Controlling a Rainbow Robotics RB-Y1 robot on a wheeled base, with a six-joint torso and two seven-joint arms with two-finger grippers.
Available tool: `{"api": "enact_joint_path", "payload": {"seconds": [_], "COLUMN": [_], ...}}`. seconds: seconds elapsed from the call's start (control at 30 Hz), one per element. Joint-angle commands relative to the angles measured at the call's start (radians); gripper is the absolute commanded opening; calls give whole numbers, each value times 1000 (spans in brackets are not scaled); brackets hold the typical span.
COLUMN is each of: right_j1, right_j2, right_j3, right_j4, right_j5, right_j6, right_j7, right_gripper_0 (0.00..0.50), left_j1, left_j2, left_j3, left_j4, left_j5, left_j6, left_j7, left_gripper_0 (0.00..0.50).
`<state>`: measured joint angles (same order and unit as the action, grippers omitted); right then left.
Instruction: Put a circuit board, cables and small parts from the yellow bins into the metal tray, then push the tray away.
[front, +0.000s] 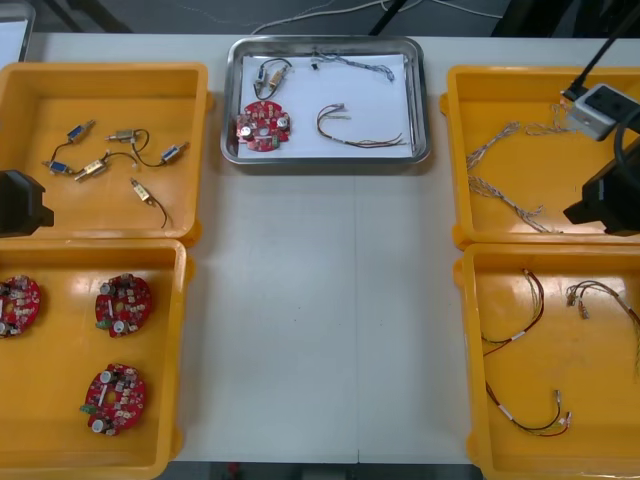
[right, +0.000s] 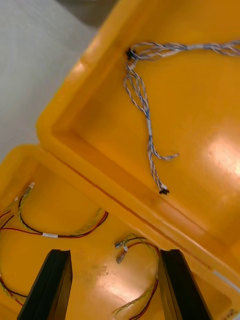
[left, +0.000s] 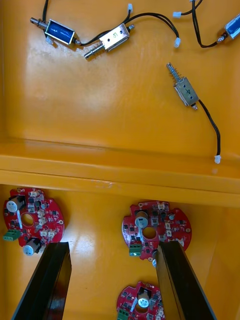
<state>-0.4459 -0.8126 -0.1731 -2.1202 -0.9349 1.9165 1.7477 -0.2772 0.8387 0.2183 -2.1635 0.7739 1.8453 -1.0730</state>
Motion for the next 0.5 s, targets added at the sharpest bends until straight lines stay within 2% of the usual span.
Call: {"api": "enact_joint_path", "payload": {"seconds": [0.03, 0.13, 0.3, 0.5], "right_j1": [93, 133, 202, 250], "right_j2": [-37, -37, -37, -37], "right_j3": [-118, -161, -217, -226], "right_j4": [-29, -29, -30, -30], "right_j5": [-2, -2, 5, 47], "right_j6": [3, 3, 3, 3], "right_j7": [-42, -54, -143, -228], "right_gripper_0": [500, 500, 500, 500], "left_j1": [3, 3, 3, 3], "left_j2": [-9, -9, -9, -9], "left_j3": [29, 29, 29, 29], "left_j4": [-29, -29, -29, -29], "left_j5": [-4, -4, -4, -4], "left_j6": [-9, -9, -9, -9], "left_j7": [-12, -12, -12, -12], "left_gripper_0": [500, 500, 500, 500]}}
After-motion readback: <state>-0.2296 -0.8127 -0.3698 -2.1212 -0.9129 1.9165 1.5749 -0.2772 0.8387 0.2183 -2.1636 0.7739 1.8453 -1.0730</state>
